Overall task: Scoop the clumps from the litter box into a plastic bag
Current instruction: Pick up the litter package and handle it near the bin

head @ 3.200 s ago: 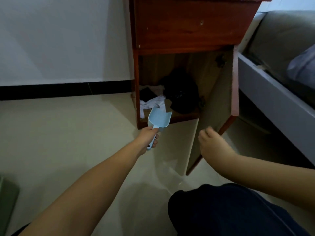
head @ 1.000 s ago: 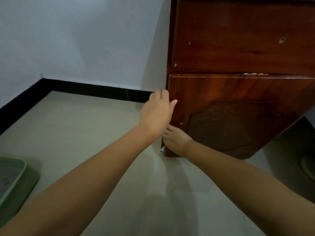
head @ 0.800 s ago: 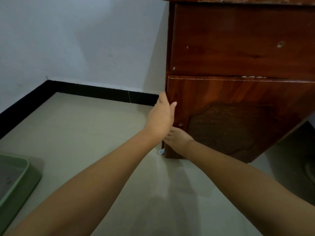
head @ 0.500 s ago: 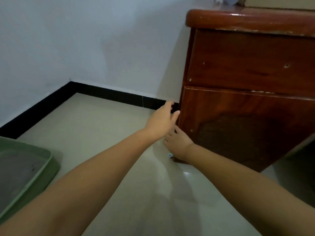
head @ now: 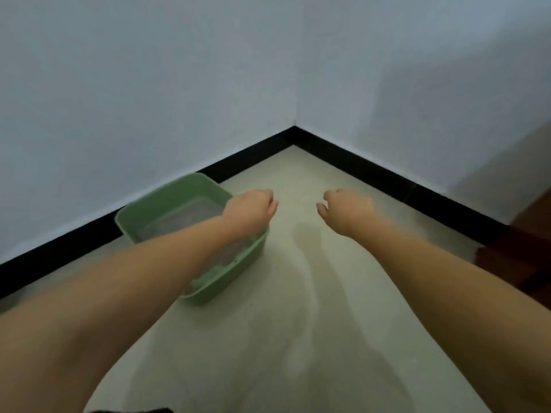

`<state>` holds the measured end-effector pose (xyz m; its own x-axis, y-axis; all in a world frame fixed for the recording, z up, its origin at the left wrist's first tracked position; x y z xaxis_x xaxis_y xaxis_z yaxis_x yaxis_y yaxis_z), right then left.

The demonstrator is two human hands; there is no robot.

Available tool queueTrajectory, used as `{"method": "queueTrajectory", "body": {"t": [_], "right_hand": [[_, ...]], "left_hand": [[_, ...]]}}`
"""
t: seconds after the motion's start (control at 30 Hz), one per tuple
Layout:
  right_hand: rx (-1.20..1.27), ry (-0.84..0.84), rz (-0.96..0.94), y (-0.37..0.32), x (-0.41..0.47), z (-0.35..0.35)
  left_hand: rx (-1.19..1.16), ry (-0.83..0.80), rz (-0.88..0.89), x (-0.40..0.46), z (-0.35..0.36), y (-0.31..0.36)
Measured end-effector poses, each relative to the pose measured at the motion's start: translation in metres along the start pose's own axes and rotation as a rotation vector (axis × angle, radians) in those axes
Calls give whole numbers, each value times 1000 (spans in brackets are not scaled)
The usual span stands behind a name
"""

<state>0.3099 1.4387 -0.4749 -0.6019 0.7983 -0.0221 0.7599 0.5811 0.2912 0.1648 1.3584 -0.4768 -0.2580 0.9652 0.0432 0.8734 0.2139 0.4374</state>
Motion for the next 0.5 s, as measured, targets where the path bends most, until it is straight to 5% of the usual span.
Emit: {"method": "queueTrajectory", "body": {"t": [0.23,0.5], "right_hand": [[-33,-54,-150,-147,54,-31],[-162,-135,-366,-189,56,-192]], "left_hand": [[34,6,-172,-27,-50,-137],[-46,-65,-388,-70,-180,-144]]}}
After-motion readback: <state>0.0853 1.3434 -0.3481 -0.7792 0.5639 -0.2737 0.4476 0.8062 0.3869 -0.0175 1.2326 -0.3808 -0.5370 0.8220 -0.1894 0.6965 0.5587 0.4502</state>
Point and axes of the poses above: each hand's wrist, its own x-axis towards the middle knuckle, its own z-axis out of the palm, y = z × x, the point moved 9 cm from there along x, towards the middle knuckle, and after that the axes turned 14 degrees about -x, right-handed, at the moved point
